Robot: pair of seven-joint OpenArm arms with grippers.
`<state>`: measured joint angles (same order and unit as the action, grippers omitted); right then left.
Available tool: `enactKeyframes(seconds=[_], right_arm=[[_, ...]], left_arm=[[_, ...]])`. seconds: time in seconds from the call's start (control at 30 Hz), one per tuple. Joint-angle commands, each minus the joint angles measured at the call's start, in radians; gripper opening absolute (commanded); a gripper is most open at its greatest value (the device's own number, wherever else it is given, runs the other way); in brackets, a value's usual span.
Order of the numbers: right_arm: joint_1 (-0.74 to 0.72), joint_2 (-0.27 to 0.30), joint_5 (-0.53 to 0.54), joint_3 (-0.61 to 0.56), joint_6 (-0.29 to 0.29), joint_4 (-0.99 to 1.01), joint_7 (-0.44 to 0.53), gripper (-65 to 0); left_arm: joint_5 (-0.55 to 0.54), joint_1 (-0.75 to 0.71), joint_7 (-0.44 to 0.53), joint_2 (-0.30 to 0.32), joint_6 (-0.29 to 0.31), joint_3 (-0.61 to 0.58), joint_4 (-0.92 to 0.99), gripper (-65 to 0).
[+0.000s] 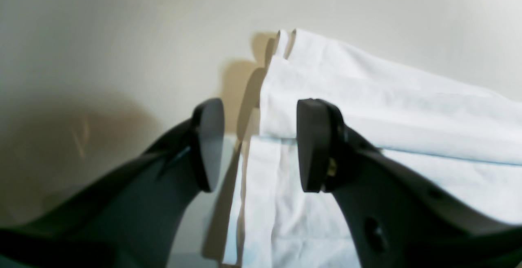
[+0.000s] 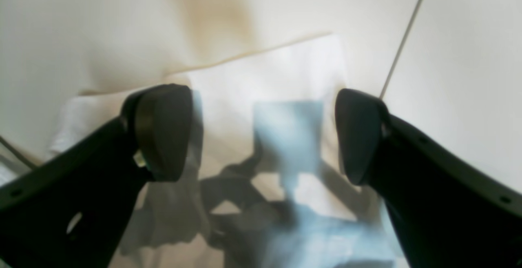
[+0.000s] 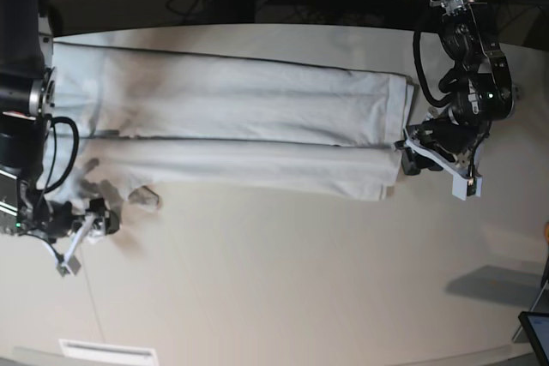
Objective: Fold the T-shirt properly
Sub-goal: 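Move the right gripper to the shirt end and grasp the fabric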
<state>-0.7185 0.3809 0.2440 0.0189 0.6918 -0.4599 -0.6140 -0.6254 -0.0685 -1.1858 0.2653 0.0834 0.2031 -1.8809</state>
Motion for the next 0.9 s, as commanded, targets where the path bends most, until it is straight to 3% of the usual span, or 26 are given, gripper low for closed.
enactKeyframes(seconds=[0.0,0.3,0.43,0.5,0.57,0.7,0.73,0.87], right_arm=[[-0.040,0.014,0.013,0.002,0.006,0.002,0.022,-12.8],[-0.036,0.011,0.019,0.011,0.006,0.076,0.070,-12.9],[-0.019,0.002,0.018,0.011,-0.108,0.076,0.070,-13.1],[-0.016,0.002,0.018,0.008,-0.134,0.076,0.070,-15.2],[-0.003,0.000,0.018,0.005,-0.134,0.076,0.070,-25.8],[0.001,0.000,0.016,0.006,-0.139,0.076,0.064,-59.6],[0.003,0.002,0.016,0.006,-0.139,0.076,0.064,-65.0],[0.004,0.007,0.015,0.005,-0.139,0.074,0.041,-65.0]], left_arm=[[-0.003,0.012,0.014,0.010,0.005,0.005,-0.015,-37.1],[-0.003,0.014,0.014,0.010,0.005,0.002,-0.015,-37.1],[-0.001,0.014,0.014,0.010,0.005,0.002,-0.013,-37.1],[-0.001,0.014,0.014,0.010,0.005,0.002,-0.013,-37.1],[-0.001,0.014,0.014,0.010,0.005,0.002,-0.013,-37.1],[0.000,0.017,0.014,0.010,0.005,0.002,-0.013,-37.1],[0.000,0.017,0.014,0.010,0.005,0.002,-0.013,-37.1],[0.000,0.019,0.014,0.010,0.005,0.002,-0.012,-37.1]])
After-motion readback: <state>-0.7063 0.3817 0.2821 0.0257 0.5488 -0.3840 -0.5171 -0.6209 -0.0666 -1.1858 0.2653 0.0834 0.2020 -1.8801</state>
